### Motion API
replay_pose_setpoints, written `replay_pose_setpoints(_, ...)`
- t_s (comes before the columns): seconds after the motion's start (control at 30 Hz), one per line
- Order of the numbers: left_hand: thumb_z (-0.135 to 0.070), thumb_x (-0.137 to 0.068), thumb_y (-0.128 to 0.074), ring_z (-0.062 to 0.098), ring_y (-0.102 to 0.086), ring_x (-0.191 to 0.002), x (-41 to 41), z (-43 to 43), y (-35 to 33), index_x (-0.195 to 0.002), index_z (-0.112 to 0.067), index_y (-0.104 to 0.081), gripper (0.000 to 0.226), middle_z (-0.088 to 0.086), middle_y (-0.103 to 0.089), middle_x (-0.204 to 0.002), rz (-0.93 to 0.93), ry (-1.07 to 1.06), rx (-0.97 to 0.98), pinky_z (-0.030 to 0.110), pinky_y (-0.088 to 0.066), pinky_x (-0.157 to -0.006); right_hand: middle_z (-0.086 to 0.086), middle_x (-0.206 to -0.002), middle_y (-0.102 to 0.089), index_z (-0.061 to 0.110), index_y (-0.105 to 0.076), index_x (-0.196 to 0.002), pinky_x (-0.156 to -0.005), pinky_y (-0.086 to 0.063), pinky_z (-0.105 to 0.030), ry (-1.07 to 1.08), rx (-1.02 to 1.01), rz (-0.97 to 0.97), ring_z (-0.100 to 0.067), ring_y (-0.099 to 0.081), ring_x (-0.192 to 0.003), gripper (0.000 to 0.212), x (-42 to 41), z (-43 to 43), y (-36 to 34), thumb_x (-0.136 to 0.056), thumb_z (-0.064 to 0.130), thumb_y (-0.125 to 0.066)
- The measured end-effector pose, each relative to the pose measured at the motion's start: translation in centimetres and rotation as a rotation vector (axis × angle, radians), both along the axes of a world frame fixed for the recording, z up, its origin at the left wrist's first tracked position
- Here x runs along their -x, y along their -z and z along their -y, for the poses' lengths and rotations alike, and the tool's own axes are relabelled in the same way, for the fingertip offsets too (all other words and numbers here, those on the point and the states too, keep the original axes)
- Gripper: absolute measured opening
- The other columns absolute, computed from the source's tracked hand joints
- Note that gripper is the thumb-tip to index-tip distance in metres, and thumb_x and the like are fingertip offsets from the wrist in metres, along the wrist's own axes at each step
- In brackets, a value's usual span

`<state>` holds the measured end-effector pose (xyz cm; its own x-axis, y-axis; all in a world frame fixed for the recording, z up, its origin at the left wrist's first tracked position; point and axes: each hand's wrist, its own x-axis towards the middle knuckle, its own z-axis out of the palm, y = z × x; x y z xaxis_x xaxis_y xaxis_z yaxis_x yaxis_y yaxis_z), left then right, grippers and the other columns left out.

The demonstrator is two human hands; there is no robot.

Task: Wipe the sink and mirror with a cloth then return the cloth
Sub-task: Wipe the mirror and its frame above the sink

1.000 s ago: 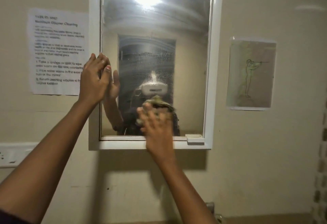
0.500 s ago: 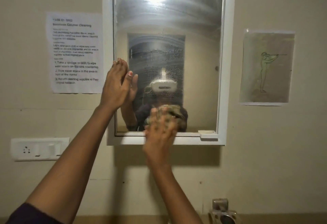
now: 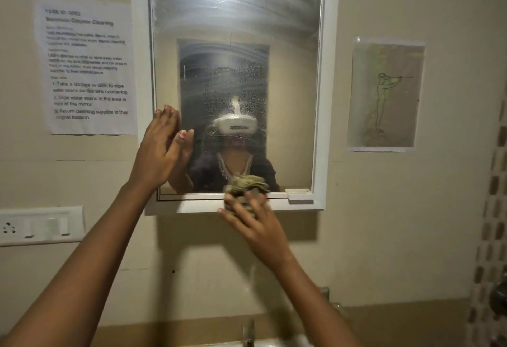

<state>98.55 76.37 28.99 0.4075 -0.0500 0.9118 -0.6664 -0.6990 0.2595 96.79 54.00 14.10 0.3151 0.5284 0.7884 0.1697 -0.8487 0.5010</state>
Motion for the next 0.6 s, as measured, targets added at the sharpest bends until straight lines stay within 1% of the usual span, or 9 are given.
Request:
replay_pose_setpoints(0.1, -0.035, -0.092, -0.033, 0.004, -0.009, -0.139, 0.0, 0.1, 0.6, -0.145, -0.013, -0.026, 0.058, 0.005, -0.022, -0.156, 0.003, 0.006, 0.026, 0.027, -0.008, -0.114, 0.001, -0.147, -0.037, 0.022, -0.041, -0.139, -0.112, -0.024, -0.05, 0.047, 0.101, 0.016, -0.031, -0.034, -0.132, 0.057, 1.1, 8.1, 0.3, -0.087, 0.002, -0.051)
replay_pose_setpoints(0.17, -0.035, -0.092, -0.033, 0.008, -0.01, -0.142, -0.1, 0.6, 0.7, -0.145, -0.013, -0.026, 0.057, 0.005, -0.022, -0.156, 0.005, 0.014, 0.059, 0.028, -0.01, -0.115, 0.003, -0.147, -0.038, 0.018, -0.045, -0.136, -0.109, -0.029, -0.05, 0.033, 0.145, -0.033, -0.029, -0.039, -0.13, 0.045, 1.7, 11.9, 0.3, -0.092, 0.005, -0.049)
replay_pose_setpoints(0.23, -0.034, -0.092, -0.033, 0.016, -0.012, -0.146, -0.1, 1.1, 0.7, -0.144, -0.012, -0.027, 0.058, 0.007, -0.022, -0.156, -0.007, 0.024, 0.09, 0.03, -0.01, -0.116, 0.007, -0.153, -0.028, 0.016, -0.046, -0.133, -0.108, -0.032, -0.047, 0.044, 0.12, -0.047, -0.027, -0.041, -0.129, 0.035, 2.1, 14.0, 0.5, -0.1, 0.01, -0.036)
replay_pose_setpoints(0.3, -0.035, -0.091, -0.033, 0.02, -0.014, -0.146, 0.0, 1.3, 0.6, -0.144, -0.011, -0.028, 0.058, 0.008, -0.023, -0.156, -0.013, 0.023, 0.104, 0.03, -0.01, -0.116, 0.01, -0.157, -0.014, 0.015, -0.05, -0.13, -0.108, -0.031, -0.043, 0.072, 0.069, -0.043, -0.026, -0.037, -0.131, 0.04, 2.8, 15.1, 0.6, -0.103, 0.01, -0.021)
replay_pose_setpoints(0.33, -0.035, -0.091, -0.033, 0.02, -0.015, -0.146, 0.1, 1.3, 0.5, -0.143, -0.01, -0.028, 0.058, 0.008, -0.024, -0.156, -0.012, 0.02, 0.104, 0.029, -0.01, -0.115, 0.01, -0.156, -0.016, 0.015, -0.055, -0.126, -0.109, -0.03, -0.041, 0.069, 0.05, -0.019, -0.027, -0.035, -0.131, 0.047, 3.1, 15.5, 0.6, -0.102, 0.006, -0.016)
replay_pose_setpoints(0.4, -0.035, -0.091, -0.033, 0.021, -0.016, -0.146, 0.1, 1.2, 0.4, -0.143, -0.01, -0.029, 0.058, 0.009, -0.025, -0.155, -0.008, 0.017, 0.1, 0.029, -0.011, -0.115, 0.01, -0.151, -0.027, 0.015, -0.06, -0.122, -0.113, -0.026, -0.036, 0.028, -0.052, 0.015, -0.03, -0.034, -0.131, 0.056, 4.1, 15.4, 0.0, -0.093, -0.008, -0.018)
replay_pose_setpoints(0.47, -0.035, -0.091, -0.033, 0.021, -0.018, -0.145, 0.0, 1.1, 0.4, -0.142, -0.009, -0.03, 0.058, 0.009, -0.026, -0.155, -0.002, 0.013, 0.109, 0.029, -0.012, -0.115, 0.011, -0.15, -0.029, 0.018, -0.057, -0.126, -0.116, -0.023, -0.031, -0.025, -0.256, 0.07, -0.035, -0.033, -0.13, 0.066, 5.4, 13.8, -1.9, -0.076, -0.014, -0.027)
replay_pose_setpoints(0.53, -0.035, -0.091, -0.033, 0.021, -0.018, -0.145, -0.1, 1.4, 0.5, -0.142, -0.009, -0.031, 0.058, 0.009, -0.027, -0.155, 0.006, 0.006, 0.125, 0.031, -0.013, -0.116, 0.005, -0.146, -0.035, 0.016, -0.057, -0.126, -0.111, -0.026, -0.036, -0.071, -0.449, 0.124, -0.038, -0.033, -0.127, 0.064, 6.5, 11.4, -5.7, -0.073, -0.005, -0.028)
replay_pose_setpoints(0.6, -0.035, -0.091, -0.034, 0.021, -0.018, -0.145, -0.2, 1.7, 0.6, -0.143, -0.01, -0.031, 0.057, 0.009, -0.027, -0.155, 0.01, -0.002, 0.139, 0.033, -0.014, -0.116, 0.0, -0.148, -0.037, 0.017, -0.054, -0.129, -0.107, -0.028, -0.042, -0.117, -0.557, 0.047, -0.041, -0.029, -0.131, 0.057, 6.8, 9.2, -10.1, -0.078, 0.01, -0.029)
